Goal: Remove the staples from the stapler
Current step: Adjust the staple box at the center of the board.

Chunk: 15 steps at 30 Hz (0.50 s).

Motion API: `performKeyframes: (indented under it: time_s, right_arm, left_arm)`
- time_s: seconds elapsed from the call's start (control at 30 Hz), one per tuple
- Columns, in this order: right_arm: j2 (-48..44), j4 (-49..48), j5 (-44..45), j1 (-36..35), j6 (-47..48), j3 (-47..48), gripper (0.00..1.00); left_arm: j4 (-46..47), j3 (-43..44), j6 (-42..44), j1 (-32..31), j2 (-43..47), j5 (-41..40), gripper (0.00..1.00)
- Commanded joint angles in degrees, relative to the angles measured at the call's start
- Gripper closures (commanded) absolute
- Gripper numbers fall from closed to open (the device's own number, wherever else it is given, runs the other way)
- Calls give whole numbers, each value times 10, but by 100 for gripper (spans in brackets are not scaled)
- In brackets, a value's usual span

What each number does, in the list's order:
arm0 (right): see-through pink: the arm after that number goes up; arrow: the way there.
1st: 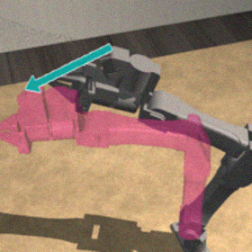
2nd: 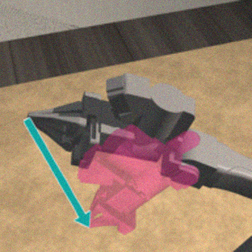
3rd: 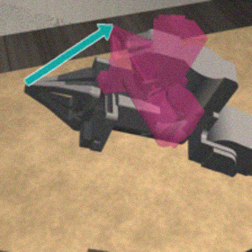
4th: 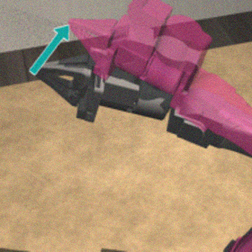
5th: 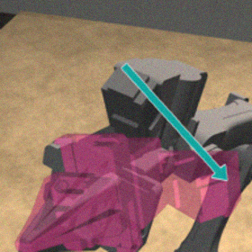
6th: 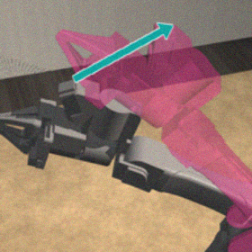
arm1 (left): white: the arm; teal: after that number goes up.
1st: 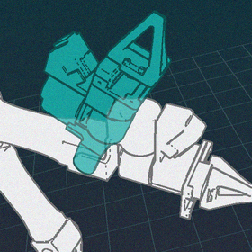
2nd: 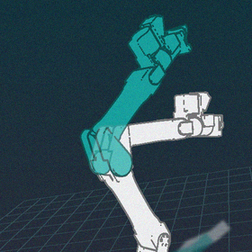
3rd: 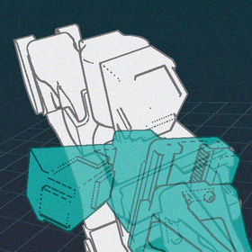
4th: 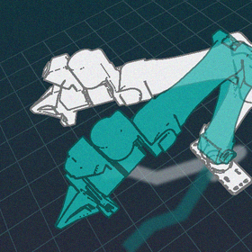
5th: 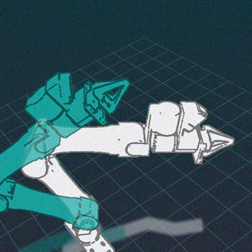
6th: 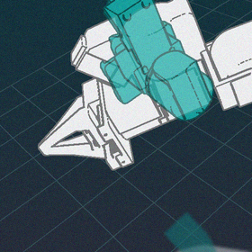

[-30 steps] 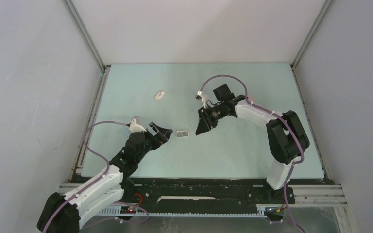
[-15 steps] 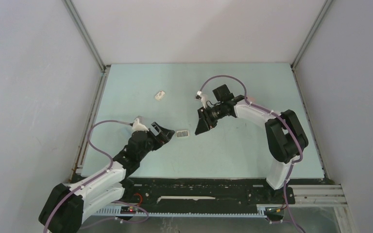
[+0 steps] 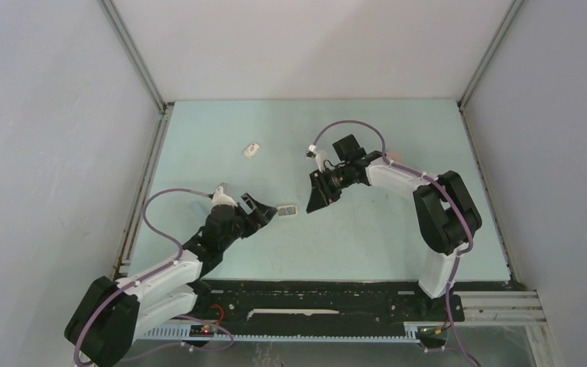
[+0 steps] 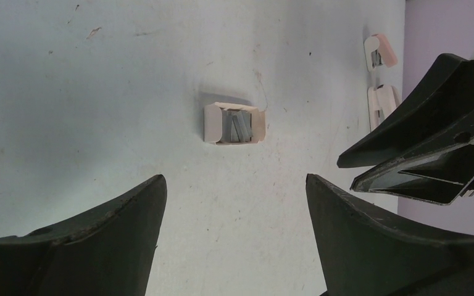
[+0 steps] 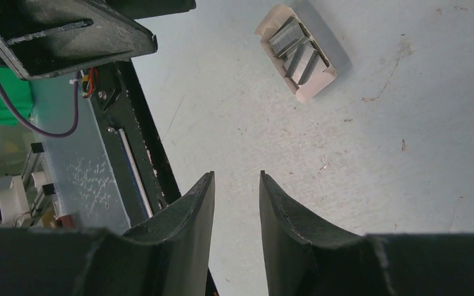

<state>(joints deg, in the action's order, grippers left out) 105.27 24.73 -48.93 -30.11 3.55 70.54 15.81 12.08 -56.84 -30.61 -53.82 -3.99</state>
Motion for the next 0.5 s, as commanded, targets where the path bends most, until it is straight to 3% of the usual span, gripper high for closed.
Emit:
performKeyframes:
  time_s: [0.0,0.3,0.47]
  right_arm:
    - [7,-18,8,-3,-11,-1,59]
    - [61,-14,33,-10,-51,41,59]
    - [118,19,39,-17,-70,105,61]
  left_arm:
    - [25,3,-3,3,-14,11,13]
    - [16,35,2,3,-85,19,35]
    - [-4,60,24,8,-110,5,41]
